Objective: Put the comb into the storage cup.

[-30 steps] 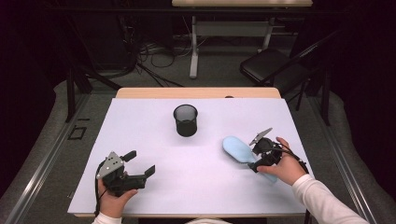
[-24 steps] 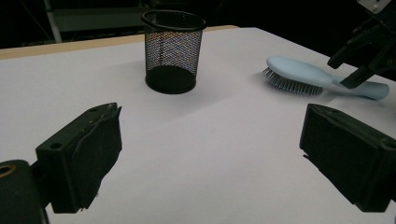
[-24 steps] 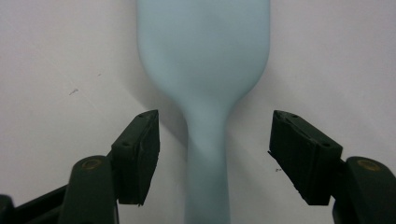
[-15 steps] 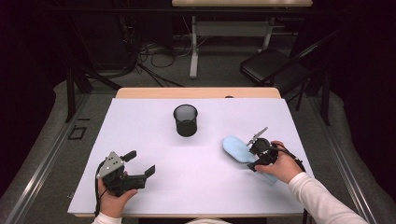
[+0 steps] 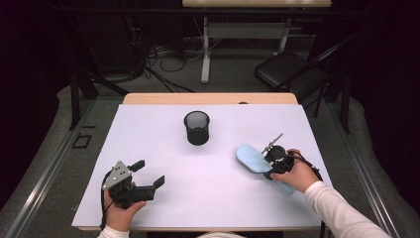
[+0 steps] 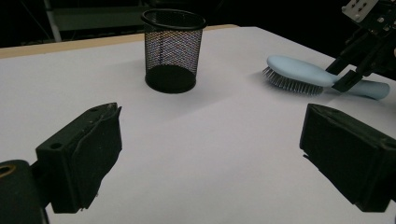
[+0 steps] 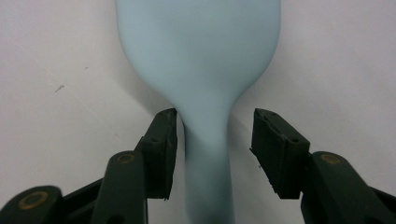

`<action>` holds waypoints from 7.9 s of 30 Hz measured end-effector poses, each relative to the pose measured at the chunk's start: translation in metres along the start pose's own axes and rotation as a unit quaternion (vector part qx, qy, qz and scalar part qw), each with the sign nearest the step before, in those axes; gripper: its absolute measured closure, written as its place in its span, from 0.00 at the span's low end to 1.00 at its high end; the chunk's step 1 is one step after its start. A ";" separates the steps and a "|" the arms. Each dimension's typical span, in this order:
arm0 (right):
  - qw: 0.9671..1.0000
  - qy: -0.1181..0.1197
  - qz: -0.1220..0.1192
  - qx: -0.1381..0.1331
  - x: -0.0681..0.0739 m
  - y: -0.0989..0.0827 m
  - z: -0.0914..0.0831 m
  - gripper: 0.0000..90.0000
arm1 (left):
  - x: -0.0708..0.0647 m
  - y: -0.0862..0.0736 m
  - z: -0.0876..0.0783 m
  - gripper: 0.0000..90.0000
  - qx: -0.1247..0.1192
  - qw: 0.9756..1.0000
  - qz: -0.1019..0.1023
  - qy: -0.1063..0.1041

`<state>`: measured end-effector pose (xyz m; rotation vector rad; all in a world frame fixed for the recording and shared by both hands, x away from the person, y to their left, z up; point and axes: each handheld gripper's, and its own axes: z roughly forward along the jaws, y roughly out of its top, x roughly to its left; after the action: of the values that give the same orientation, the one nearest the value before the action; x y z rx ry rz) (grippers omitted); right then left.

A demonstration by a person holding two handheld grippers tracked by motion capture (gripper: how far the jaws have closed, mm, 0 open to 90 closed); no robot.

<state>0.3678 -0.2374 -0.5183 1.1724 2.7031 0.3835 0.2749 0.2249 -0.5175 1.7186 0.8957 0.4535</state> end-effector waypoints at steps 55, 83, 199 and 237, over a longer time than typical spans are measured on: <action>0.999 0.031 -0.003 0.005 -0.003 0.002 0.011 0.76 | 0.000 0.000 0.000 0.06 0.001 1.000 -0.001 0.001; 1.000 0.025 0.007 -0.013 0.001 -0.004 0.008 0.77 | 0.000 0.000 0.000 0.06 0.002 1.000 -0.002 0.001; 0.929 0.025 -0.047 -0.367 0.078 0.030 -0.028 0.77 | 0.007 0.000 0.000 0.06 0.002 1.000 -0.026 0.007; 0.922 0.026 -0.054 -0.384 0.088 0.026 -0.025 0.77 | -0.017 0.053 0.032 0.03 0.035 0.994 -0.061 -0.082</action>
<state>0.3199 -0.1603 -0.4911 0.7695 2.2475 1.3100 0.3037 0.1855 -0.4764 1.7264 0.9010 0.1989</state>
